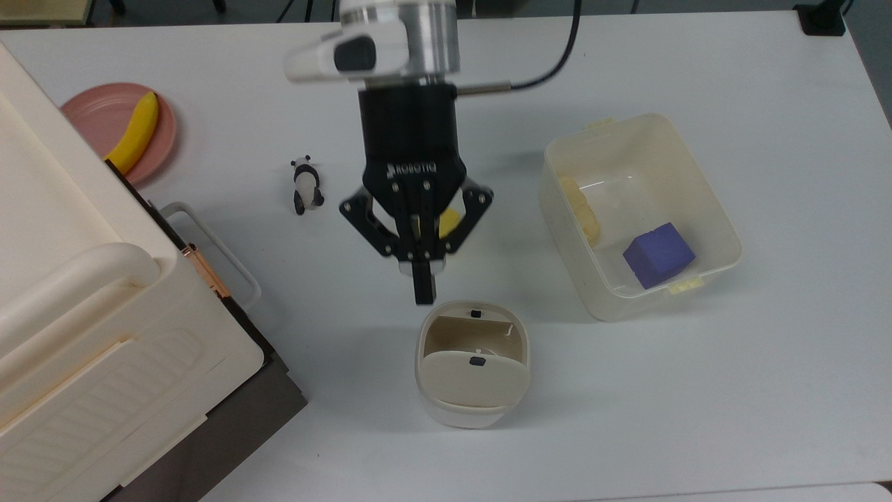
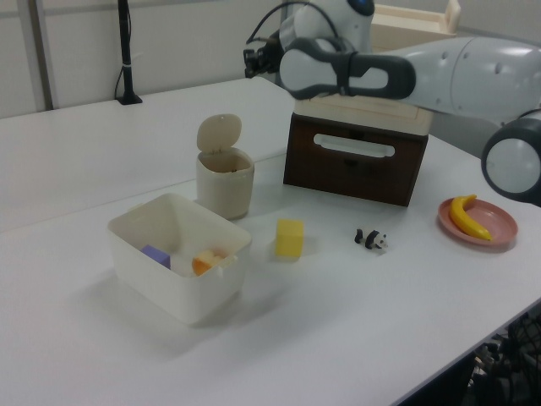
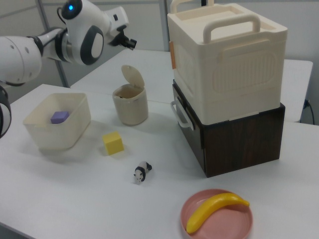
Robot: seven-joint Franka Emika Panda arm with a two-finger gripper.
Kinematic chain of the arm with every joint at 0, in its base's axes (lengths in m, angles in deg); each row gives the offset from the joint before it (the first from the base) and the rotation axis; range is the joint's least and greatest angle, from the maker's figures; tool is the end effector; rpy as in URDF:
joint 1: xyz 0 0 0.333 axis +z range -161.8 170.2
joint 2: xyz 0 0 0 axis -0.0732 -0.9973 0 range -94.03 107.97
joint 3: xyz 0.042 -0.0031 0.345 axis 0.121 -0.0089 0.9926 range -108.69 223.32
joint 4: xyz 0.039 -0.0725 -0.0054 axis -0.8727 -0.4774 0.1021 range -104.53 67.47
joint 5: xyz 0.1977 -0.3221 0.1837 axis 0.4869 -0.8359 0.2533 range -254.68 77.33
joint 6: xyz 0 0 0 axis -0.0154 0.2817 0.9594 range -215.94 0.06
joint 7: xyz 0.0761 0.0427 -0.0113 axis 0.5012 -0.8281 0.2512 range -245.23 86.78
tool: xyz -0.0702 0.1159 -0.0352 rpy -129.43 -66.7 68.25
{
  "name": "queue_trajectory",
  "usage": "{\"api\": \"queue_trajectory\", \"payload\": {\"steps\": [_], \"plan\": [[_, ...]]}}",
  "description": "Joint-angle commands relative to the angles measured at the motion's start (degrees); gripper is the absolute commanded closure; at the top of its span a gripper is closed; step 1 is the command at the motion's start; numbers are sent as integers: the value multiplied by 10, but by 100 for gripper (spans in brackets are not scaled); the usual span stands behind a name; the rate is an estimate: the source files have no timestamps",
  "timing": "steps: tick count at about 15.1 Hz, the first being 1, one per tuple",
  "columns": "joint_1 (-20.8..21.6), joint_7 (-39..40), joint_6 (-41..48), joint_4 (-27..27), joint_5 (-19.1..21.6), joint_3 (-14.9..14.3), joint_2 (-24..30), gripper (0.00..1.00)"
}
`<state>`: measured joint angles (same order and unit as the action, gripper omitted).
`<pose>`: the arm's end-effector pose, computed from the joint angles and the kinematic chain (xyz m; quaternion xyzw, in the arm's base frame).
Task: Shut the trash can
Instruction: 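Lower the gripper behind the raised lid of the trash can, then push the open lid down over the can opening with the gripper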
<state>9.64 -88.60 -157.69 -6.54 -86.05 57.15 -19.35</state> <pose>0.8089 0.0741 0.5702 -0.8959 0.0465 -0.4358 0.0731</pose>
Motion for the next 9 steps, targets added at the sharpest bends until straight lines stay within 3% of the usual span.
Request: {"api": "queue_trajectory", "payload": {"steps": [1, 9], "plan": [[15, -6, -26, 15, -15, -8, -28, 100], [14, -4, -37, 27, -65, -8, -50, 100]]}}
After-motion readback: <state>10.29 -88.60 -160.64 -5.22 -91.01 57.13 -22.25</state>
